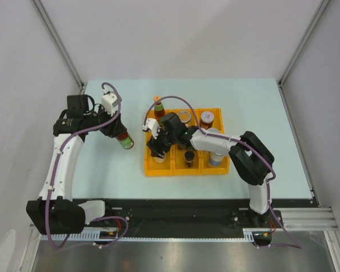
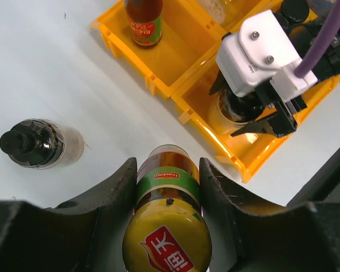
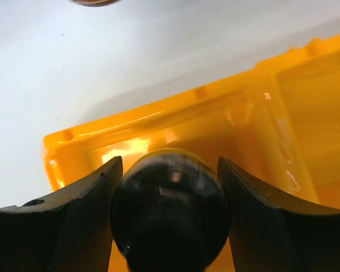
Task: Organize the condiment bottles
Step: Place the bottle in the storage box.
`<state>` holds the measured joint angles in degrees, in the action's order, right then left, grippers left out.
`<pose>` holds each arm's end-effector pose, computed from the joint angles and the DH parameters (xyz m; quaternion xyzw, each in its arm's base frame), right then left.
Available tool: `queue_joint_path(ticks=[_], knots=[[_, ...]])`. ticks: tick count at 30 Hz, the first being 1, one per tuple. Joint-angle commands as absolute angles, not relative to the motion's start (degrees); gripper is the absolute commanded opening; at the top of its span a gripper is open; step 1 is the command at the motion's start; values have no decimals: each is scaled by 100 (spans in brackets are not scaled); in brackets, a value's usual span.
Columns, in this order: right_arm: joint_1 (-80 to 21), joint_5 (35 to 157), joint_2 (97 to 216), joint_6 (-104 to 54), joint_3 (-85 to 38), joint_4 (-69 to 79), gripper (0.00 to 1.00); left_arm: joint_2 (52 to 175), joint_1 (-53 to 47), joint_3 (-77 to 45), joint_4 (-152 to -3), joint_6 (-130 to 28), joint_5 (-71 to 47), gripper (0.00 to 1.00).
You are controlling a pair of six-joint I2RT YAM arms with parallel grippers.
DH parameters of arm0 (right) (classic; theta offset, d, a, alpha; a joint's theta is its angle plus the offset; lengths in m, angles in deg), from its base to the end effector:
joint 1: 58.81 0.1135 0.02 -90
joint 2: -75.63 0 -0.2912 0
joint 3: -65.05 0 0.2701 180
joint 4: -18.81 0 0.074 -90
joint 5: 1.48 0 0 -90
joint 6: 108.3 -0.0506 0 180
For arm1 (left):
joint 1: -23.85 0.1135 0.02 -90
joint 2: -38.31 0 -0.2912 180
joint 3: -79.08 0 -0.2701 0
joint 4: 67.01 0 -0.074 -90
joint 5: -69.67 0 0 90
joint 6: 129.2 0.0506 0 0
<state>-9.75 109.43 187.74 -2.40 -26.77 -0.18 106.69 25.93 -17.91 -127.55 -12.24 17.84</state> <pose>0.2988 0.3720 0.2128 -0.5428 0.7079 0.2773 0.3569 0.2542 -0.0221 0.3707 0.3085 0.8289 -0.2045 0.4194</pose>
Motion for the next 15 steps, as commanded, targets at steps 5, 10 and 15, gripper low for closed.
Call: queue_joint_path(ticks=[5,10,15], knots=[[-888,11208,18716,-310,-2495,-440,0,10502,2525,-1768,-12229,-1292,2115,0],[-906,11208,18856,-266,-2460,-352,6,10493,2508,-1786,-12194,-1344,2133,0],[-967,11146,18726,-73,-2460,-413,59,10520,2464,-1742,-12203,-1345,2106,0]])
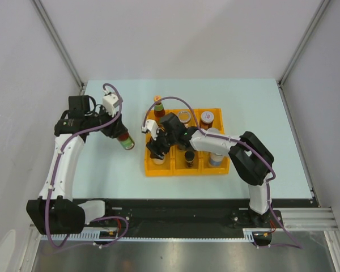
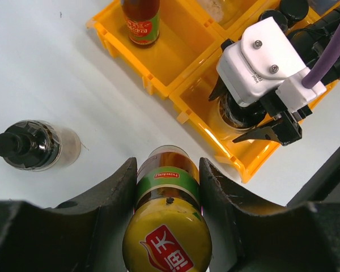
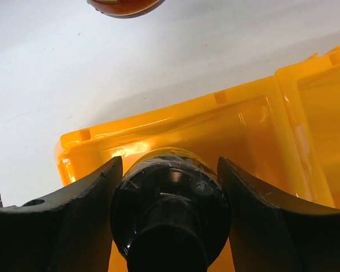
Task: Organize the condiment bottles
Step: Place the bottle in the storage box.
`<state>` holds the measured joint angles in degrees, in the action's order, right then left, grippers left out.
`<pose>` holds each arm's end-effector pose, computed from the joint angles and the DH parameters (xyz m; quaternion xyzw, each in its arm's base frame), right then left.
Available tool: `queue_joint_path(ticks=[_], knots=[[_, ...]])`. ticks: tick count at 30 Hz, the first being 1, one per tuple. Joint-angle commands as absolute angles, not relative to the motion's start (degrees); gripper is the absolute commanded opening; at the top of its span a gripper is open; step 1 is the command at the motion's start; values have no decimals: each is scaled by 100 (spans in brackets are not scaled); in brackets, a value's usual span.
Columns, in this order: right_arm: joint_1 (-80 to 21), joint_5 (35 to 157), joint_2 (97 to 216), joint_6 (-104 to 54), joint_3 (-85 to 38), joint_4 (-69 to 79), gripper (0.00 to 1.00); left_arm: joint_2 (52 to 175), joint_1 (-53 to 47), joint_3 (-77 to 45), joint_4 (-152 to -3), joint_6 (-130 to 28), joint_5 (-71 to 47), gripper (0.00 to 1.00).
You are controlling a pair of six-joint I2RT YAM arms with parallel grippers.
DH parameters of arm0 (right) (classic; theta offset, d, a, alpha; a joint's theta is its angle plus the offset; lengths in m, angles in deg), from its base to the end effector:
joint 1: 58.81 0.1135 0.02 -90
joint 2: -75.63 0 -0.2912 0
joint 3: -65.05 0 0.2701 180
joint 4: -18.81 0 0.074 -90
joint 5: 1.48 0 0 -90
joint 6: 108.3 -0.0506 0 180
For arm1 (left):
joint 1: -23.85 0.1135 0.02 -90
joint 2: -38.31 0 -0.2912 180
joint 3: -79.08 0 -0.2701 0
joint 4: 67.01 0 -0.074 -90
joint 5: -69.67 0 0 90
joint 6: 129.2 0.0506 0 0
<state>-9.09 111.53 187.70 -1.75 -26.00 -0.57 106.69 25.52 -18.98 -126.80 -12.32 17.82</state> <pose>0.2910 0.3739 0.2083 -0.5563 0.6992 0.2908 0.3422 0.2548 -0.0238 0.3654 0.3103 0.8293 -0.2070 0.4162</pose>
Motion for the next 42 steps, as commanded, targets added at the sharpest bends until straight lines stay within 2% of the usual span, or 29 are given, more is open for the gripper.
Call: queue_joint_path(ticks=[1,2,4,5,10,23,34,42], knots=[[-1002,11137,18673,-46,-2460,-431,67,10528,2455,-1724,-12194,-1353,2115,0],[-1011,11164,18602,-11,-2460,-457,83,10529,2446,-1698,-12194,-1353,2133,0],[-1038,11242,18357,120,-2469,-589,97,10529,2437,-1680,-12151,-1353,2194,0],[-1020,11234,18260,199,-2478,-642,100,10537,2437,-1654,-12124,-1371,2238,0],[-1108,11287,17654,480,-2618,-1089,100,10669,2429,-1531,-11940,-1467,2387,0],[-1354,11586,16265,1210,-3752,-3119,100,11661,1603,-864,-10824,-1985,2432,0],[-2452,11858,15227,1351,-3410,-3367,100,13059,1067,331,-10542,-2153,1878,0],[-2866,12280,14972,1272,-3269,-3367,100,13517,768,245,-10270,-2109,1615,0]])
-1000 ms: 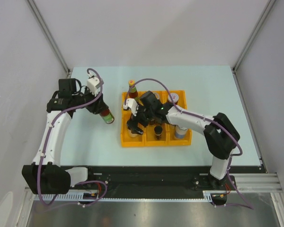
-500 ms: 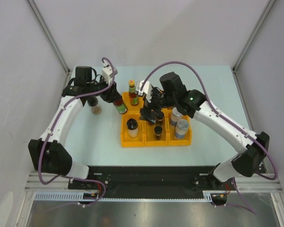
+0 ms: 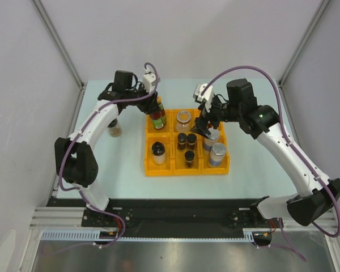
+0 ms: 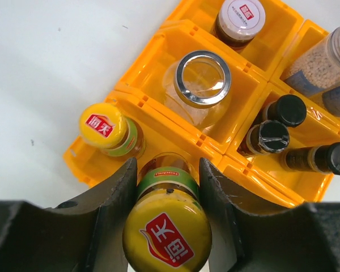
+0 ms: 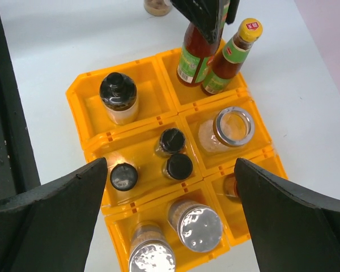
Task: Organize the condiment bottles
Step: Place the bottle in the storage box.
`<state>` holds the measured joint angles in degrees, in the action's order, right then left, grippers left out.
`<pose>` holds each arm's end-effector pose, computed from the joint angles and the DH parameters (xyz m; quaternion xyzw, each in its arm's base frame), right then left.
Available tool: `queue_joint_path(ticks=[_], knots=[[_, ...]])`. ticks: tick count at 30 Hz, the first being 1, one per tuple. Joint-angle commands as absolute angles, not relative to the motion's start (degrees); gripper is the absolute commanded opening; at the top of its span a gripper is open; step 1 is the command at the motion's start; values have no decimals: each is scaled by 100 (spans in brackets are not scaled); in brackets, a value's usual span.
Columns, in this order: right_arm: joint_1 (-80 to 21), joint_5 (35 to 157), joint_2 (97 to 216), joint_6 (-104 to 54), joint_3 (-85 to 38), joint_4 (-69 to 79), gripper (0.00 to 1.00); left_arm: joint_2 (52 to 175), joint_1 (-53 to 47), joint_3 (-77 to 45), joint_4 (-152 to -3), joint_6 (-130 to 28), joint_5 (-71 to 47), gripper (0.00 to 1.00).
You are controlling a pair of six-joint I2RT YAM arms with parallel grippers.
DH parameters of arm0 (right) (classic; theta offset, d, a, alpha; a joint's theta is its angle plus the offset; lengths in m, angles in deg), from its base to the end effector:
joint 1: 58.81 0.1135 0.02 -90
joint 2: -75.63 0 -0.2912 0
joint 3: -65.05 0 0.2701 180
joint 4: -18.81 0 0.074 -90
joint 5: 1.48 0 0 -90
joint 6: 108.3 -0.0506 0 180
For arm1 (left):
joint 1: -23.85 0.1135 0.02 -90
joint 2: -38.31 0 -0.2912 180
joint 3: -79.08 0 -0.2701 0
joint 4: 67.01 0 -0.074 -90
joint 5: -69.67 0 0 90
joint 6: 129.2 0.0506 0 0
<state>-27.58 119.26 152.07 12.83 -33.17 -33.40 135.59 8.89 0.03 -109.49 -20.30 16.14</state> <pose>0.2464 0.1797 0.4373 -0.5459 0.6478 0.2305 0.4788 0.3940 -0.1364 0.3478 0.3788 0.7801 -0.2679 0.4198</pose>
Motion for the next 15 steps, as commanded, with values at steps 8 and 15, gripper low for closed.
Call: queue_joint_path(ticks=[8,15], knots=[[-2884,12394,14998,1290,-3146,-3367,100,13771,697,-107,-9936,-2083,1360,0],[-2892,12403,15016,1316,-3093,-3367,100,13973,645,-414,-9786,-2083,1280,0]])
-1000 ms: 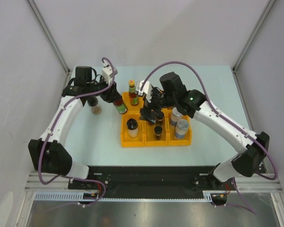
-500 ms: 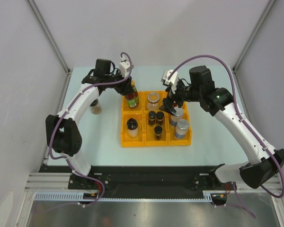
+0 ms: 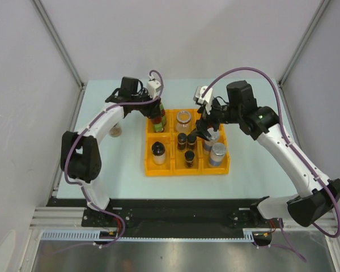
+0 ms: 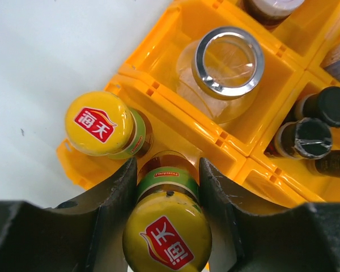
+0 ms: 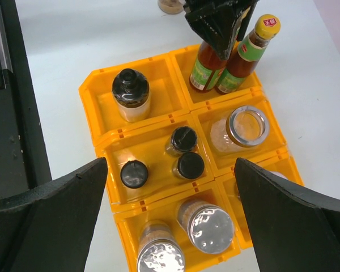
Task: Organize the condiment bottles
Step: Place the bottle in the storage box.
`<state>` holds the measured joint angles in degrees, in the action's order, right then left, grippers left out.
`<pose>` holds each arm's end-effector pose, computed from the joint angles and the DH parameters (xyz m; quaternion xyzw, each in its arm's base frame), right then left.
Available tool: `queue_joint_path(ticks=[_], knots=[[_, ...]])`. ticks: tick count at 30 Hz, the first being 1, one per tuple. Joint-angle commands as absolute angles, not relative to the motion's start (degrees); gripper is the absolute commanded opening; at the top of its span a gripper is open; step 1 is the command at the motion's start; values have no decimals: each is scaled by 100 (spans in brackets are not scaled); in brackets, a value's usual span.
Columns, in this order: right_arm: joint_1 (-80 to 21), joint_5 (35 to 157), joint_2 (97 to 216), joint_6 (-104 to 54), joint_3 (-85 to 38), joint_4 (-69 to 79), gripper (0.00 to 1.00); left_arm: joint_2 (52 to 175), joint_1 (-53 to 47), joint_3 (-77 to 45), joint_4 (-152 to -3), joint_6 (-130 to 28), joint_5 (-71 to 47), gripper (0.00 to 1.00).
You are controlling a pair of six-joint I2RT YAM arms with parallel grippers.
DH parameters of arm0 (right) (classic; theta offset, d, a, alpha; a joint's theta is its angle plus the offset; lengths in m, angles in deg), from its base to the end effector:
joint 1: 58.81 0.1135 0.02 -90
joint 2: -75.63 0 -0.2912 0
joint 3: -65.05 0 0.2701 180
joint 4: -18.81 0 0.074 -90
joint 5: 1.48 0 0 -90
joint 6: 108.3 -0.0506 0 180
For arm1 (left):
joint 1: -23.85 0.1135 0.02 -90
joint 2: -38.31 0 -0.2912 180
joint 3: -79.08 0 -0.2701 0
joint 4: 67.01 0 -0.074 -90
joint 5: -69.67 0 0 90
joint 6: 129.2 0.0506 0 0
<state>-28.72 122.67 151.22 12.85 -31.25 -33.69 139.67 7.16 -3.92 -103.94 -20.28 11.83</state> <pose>0.2442 0.1743 0.4300 -0.5483 0.6460 0.2522 0.4673 0.4084 -0.1506 0.3014 0.3764 0.7985 -0.2446 0.4011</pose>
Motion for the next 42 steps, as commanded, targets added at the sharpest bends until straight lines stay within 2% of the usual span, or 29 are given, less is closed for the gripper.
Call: queue_joint_path(ticks=[1,7,8,9,13,15,19,21,25,28,29,30,38,42], knots=[[-2892,12412,15024,1316,-3084,-3367,100,14000,636,-441,-9743,-2083,1263,0],[-2901,12394,15025,1325,-3058,-3358,100,14158,583,-678,-9558,-2100,1192,1],[-2901,12394,15033,1334,-3049,-3358,100,14176,583,-713,-9558,-2109,1210,4],[-2892,12403,15042,1334,-3049,-3358,100,14185,583,-722,-9549,-2100,1227,13],[-2892,12368,15060,1334,-3040,-3340,100,14194,565,-784,-9584,-2048,1228,18],[-2892,12342,15060,1334,-3032,-3332,100,14176,565,-810,-9601,-2021,1236,37],[-2901,12324,15068,1334,-3023,-3323,100,14044,565,-837,-9628,-2047,1280,43],[-2901,12315,15060,1316,-3023,-3305,100,13974,565,-845,-9637,-2048,1298,55],[-2892,12289,15077,1316,-3023,-3279,100,13790,565,-801,-9716,-2065,1368,65],[-2892,12289,15086,1316,-3014,-3288,100,13667,565,-749,-9786,-2091,1412,81],[-2892,12297,15095,1308,-3023,-3279,100,13649,565,-714,-9812,-2092,1429,93],[-2884,12298,15086,1307,-3023,-3279,100,13623,565,-696,-9812,-2100,1438,99],[-2884,12315,15156,1299,-2996,-3296,100,13298,574,-362,-9997,-2232,1237,100],[-2875,12333,15174,1299,-3005,-3296,100,12877,670,-309,-10251,-2162,755,100]])
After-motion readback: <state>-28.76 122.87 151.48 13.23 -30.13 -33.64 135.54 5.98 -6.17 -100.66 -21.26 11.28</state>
